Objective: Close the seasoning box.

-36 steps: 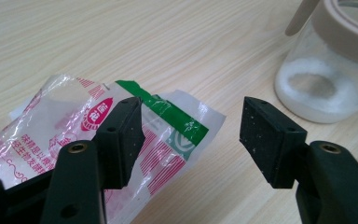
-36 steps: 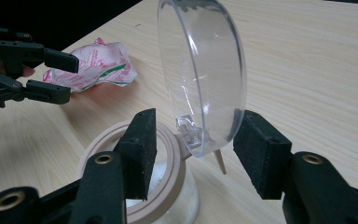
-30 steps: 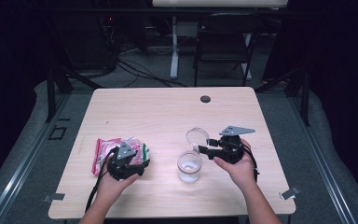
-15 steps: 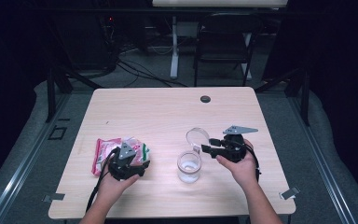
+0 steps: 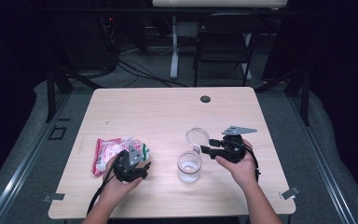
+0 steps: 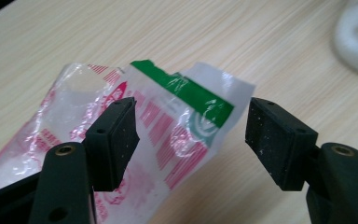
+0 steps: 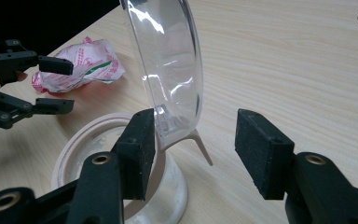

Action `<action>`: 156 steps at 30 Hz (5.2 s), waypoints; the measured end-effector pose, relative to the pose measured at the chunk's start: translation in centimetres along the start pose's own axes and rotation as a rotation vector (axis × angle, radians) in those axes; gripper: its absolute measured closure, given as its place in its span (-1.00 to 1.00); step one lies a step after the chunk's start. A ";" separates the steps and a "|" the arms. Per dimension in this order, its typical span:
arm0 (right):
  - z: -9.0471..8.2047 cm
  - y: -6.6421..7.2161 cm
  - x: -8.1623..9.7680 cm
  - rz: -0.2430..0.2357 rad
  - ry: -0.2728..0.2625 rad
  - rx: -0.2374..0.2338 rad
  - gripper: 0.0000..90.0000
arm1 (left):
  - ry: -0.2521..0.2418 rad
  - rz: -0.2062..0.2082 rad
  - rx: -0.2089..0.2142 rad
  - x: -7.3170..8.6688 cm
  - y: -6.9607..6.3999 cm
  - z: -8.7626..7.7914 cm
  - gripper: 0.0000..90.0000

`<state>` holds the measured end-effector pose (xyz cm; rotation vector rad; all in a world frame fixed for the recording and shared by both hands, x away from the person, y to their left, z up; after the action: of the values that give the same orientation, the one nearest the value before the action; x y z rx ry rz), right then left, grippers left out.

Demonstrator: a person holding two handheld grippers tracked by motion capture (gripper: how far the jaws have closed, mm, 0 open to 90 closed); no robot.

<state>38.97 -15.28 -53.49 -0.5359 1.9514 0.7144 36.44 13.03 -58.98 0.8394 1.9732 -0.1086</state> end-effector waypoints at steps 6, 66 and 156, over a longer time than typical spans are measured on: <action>0.0 0.1 0.1 -0.004 0.002 0.002 0.06 | 0.017 0.015 -0.044 0.6 0.8 0.5 -0.23; 0.2 0.2 0.4 -0.014 0.009 0.006 0.06 | -0.038 -0.403 0.003 2.5 6.8 -0.3 1.00; -6.8 0.1 0.5 -0.070 -0.091 0.117 0.30 | -0.325 -0.104 0.351 -10.2 0.1 -5.7 1.00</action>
<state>34.36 -19.86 -51.39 -0.4892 1.8673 0.5669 35.46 10.19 -47.71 0.8764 1.7110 -0.6282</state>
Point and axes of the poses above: each handheld gripper's, and its own axes: z roughly forward along the jaws, x roughly out of its underside, y roughly to its left, the point moved 7 cm from there along z, roughly forward along the jaws, and after that the axes turned 11 degrees about -y, right-handed, at the moved point
